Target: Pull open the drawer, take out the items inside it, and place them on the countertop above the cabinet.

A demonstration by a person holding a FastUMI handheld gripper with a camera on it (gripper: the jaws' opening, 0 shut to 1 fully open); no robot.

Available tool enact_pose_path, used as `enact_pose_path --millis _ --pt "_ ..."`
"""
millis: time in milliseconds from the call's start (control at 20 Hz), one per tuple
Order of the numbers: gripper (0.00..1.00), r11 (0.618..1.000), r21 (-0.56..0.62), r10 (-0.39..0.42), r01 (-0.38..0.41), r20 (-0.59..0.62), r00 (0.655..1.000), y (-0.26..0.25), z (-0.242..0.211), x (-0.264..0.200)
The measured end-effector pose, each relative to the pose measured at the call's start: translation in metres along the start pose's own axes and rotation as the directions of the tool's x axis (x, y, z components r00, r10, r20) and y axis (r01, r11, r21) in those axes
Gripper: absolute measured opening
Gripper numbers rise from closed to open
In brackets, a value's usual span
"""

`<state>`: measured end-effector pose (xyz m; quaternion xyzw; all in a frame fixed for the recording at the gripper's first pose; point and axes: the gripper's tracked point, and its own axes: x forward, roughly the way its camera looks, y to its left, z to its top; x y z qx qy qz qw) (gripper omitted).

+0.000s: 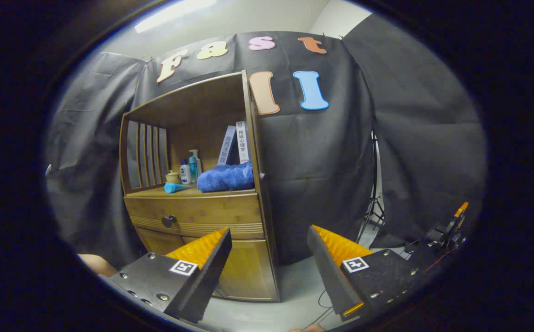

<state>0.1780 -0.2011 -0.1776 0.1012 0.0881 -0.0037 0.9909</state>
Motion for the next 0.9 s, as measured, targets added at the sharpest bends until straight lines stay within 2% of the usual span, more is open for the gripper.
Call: enact_pose_path --millis 450,700,900 --pt "0.98 1.000 0.013 -0.019 0.018 0.012 1.000 -0.006 0.005 -0.001" --pt "0.99 1.000 -0.001 -0.015 0.015 -0.052 0.999 -0.002 -0.008 -0.005" --pt "0.98 1.000 -0.019 -0.025 0.024 -0.037 0.999 -0.003 -0.003 -0.012"
